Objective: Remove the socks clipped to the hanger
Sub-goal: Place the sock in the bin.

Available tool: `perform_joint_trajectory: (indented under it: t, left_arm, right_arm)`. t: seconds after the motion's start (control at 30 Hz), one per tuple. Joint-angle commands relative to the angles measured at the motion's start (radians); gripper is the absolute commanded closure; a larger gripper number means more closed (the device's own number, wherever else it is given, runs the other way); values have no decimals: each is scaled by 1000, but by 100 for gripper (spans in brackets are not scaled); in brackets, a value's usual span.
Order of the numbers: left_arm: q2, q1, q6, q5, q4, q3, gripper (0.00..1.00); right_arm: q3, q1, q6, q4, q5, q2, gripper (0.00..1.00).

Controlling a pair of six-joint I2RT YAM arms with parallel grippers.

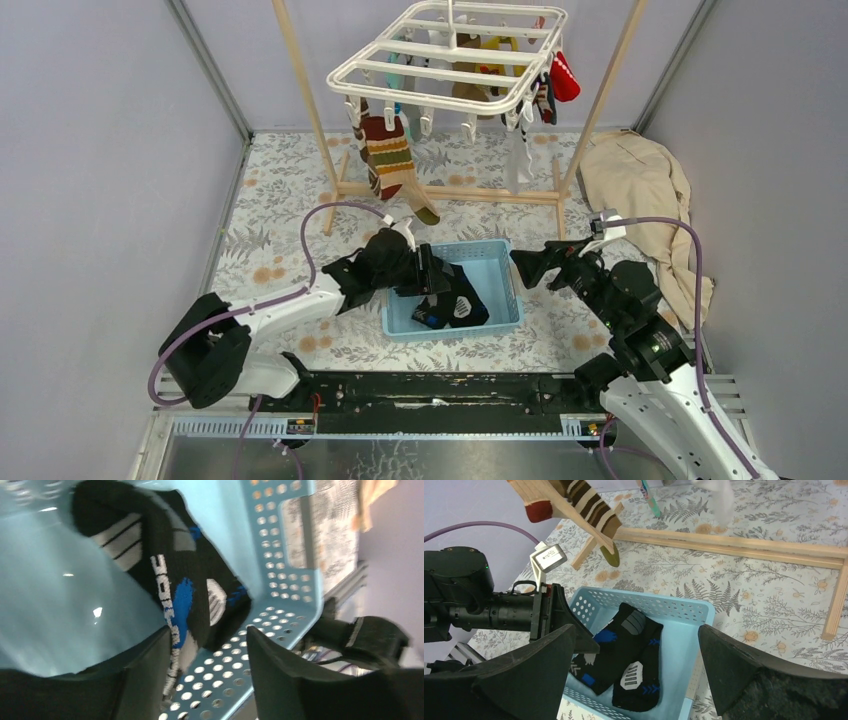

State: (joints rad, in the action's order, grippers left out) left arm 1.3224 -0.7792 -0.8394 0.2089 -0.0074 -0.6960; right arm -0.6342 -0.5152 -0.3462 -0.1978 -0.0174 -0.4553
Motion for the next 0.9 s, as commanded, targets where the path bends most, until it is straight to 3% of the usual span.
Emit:
perform_joint_trajectory:
  t: [0.0,0.1,0.13,0.2,0.47,0.87]
  left_arm:
    - [10,-6,63,-88,-93,-29,33]
    - [-16,-6,67,-86,-109,-28,17]
    - [-29,-6,68,-87,-120,-30,8]
    - [-61,-6,73,-103,-162,-42,2]
    - [-212,-6,122,-323,-390,-127,1]
    - [-302,-6,145,-297,-381,-157,1]
  right_arm:
    - [4,-2,-23,-7,-6,23,0]
    - [7,-2,-29,-28,-13,30,0]
    - [9,-1,-32,-35,-14,33,0]
    - [16,-2,-36,-41,-19,39,0]
    - [5,-2,-38,-119,-9,47,0]
    - [3,-2,-71,-138,-23,32,0]
